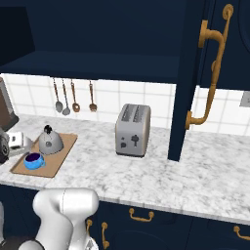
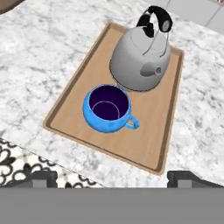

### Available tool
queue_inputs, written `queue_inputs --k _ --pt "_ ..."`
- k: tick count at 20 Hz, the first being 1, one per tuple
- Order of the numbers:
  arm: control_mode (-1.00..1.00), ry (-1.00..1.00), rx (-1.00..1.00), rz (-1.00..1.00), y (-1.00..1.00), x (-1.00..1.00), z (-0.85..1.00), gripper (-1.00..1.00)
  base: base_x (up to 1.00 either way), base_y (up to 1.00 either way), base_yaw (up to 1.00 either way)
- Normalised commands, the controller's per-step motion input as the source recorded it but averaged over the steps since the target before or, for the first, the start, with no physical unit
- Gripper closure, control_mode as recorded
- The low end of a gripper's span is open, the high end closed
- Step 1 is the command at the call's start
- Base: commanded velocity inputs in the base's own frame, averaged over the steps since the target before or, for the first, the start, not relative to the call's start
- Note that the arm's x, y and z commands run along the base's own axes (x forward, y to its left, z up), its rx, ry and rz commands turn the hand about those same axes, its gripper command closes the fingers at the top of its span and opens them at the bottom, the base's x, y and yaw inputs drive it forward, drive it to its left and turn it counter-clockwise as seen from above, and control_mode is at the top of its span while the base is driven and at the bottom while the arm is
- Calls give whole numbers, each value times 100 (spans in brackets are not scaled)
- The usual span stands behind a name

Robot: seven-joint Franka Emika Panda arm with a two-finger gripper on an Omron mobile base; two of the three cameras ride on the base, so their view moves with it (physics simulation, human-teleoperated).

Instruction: Pick the kettle from the counter and place it on the tray. Then pick the mug from the cabinet and place it on the tray. Then close the cabinet doors.

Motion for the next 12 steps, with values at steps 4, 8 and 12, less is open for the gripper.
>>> queue_inputs --k 4,8,12 --pt "-100 -37 -16 0 29 0 10 -100 0 0 0" --pt "-100 -39 -11 0 43 -4 31 -100 0 0 0" --pt "-100 -20 -14 -1 51 -17 26 -100 0 0 0"
